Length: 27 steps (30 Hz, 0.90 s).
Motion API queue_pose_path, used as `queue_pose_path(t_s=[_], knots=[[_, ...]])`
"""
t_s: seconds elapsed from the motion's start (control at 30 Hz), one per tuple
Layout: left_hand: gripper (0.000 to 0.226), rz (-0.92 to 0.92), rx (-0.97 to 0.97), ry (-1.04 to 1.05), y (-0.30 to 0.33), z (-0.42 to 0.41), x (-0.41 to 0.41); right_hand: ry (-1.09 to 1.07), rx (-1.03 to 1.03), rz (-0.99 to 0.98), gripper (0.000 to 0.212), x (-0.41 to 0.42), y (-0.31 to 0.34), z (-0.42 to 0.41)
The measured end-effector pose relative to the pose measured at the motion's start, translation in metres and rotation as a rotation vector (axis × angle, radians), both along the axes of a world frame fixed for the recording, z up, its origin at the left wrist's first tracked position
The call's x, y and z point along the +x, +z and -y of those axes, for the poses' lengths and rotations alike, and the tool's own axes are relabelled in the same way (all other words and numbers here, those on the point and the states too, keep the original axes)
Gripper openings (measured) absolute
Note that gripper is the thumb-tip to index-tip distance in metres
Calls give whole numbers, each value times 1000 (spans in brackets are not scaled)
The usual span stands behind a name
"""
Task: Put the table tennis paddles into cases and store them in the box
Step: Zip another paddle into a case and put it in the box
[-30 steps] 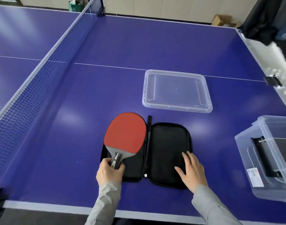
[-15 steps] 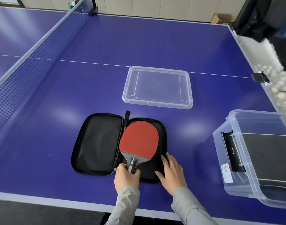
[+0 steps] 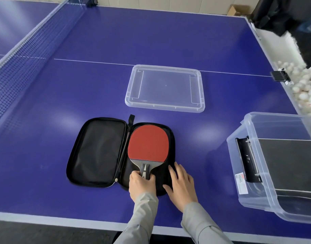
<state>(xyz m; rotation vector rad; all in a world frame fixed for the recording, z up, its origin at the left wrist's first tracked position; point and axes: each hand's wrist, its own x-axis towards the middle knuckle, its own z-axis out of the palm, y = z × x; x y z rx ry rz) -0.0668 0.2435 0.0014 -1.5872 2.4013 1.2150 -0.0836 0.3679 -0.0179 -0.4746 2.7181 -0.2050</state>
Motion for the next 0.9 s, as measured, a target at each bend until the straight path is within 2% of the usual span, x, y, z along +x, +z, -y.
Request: queue_pose_path(t_s=[0.33, 0.57, 0.73, 0.9], knots=[[30, -27, -16, -30, -10, 4, -6, -13, -4, 3, 67, 2, 0, 0], [34, -74, -125, -73, -21, 5, -7, -35, -17, 10, 67, 4, 1, 2], [35, -160, -67, -39, -23, 5, -8, -61, -28, 16, 66, 5, -1, 5], [47, -152, -18, -50, -23, 10, -8, -79, -31, 12, 66, 6, -4, 5]])
